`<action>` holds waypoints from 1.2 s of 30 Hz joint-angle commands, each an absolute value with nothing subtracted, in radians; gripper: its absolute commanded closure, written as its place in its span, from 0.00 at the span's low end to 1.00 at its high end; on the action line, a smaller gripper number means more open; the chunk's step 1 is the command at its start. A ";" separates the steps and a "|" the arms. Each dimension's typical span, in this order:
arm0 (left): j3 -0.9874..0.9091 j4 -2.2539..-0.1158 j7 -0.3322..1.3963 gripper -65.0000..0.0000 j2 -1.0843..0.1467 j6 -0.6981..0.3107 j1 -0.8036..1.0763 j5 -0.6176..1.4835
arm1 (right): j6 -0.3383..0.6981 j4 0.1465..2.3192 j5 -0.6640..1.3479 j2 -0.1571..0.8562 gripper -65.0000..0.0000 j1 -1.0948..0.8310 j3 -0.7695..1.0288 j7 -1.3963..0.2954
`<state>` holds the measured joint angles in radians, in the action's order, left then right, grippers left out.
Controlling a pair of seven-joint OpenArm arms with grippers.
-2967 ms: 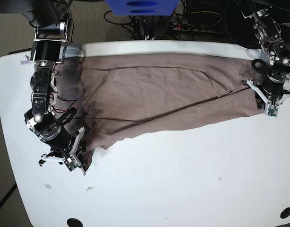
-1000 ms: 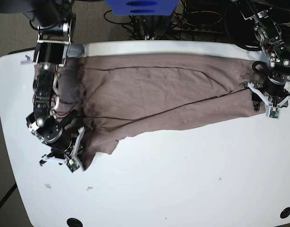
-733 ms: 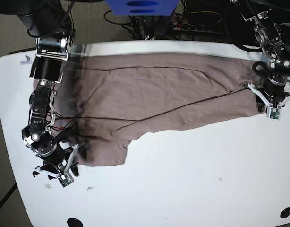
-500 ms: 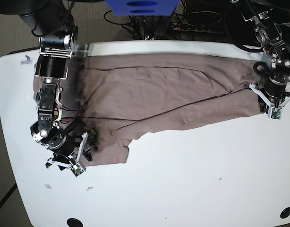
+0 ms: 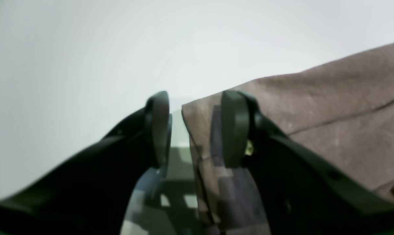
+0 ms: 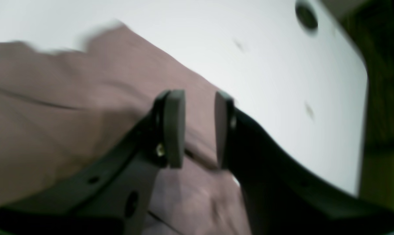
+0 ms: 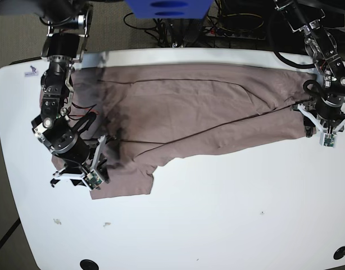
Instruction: Fold the T-shirt properly
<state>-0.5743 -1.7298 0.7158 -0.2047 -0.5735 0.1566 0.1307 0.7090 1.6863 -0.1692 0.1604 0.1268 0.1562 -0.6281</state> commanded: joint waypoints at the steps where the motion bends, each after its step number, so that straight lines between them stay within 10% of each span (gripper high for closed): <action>1: -0.576 -1.757 0.689 0.55 -0.226 -0.569 0.143 0.138 | 0.698 1.705 -0.172 0.164 0.75 0.160 0.158 -0.608; 15: -0.582 -1.765 0.696 0.59 -0.232 -0.565 0.146 0.136 | 0.698 1.419 -0.236 0.146 0.75 0.330 0.131 -0.541; 27: -0.584 -1.763 0.680 0.76 -0.226 -0.570 0.163 0.123 | 0.687 0.884 -0.223 0.162 0.46 0.636 0.128 -0.414; 36: -0.583 -1.767 0.693 0.69 -0.223 -0.571 0.163 0.123 | 0.683 0.882 -0.221 0.188 0.33 0.586 0.119 -0.451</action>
